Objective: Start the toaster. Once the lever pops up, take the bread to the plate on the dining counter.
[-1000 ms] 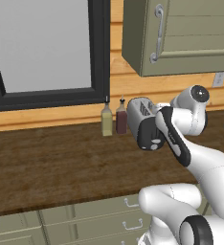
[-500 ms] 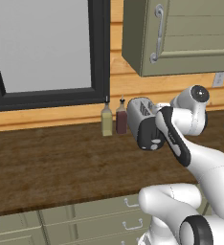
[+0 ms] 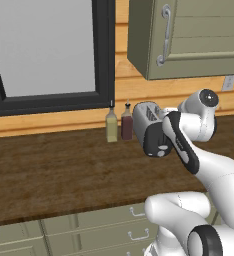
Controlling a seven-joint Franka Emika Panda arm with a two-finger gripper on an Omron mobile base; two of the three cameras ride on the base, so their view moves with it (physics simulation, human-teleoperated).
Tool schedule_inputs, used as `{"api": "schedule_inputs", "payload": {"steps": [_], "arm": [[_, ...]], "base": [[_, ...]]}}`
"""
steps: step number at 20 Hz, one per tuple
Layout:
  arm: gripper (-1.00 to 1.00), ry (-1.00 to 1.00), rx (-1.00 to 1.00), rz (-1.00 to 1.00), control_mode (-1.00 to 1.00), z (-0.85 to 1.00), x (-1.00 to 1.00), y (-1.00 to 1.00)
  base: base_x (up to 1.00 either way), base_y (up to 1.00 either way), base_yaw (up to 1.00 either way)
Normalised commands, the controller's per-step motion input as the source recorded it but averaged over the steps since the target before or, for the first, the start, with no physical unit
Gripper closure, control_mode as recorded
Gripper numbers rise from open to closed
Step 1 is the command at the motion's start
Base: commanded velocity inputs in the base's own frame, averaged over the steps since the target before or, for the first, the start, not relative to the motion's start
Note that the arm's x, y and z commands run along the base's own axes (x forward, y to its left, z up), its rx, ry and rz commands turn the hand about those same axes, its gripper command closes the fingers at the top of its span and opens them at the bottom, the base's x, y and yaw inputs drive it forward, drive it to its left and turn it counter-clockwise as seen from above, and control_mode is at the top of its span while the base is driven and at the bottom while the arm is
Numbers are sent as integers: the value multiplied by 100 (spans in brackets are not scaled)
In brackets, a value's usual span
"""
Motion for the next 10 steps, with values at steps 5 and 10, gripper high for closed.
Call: {"api": "schedule_inputs", "payload": {"steps": [5, 10], "arm": [[-100, 0, 0, 0, -100, 0, 0, 0], [-100, 0, 0, 0, -100, 0, 0, 0]], "base": [[0, 0, 0], [0, 0, 0]]}}
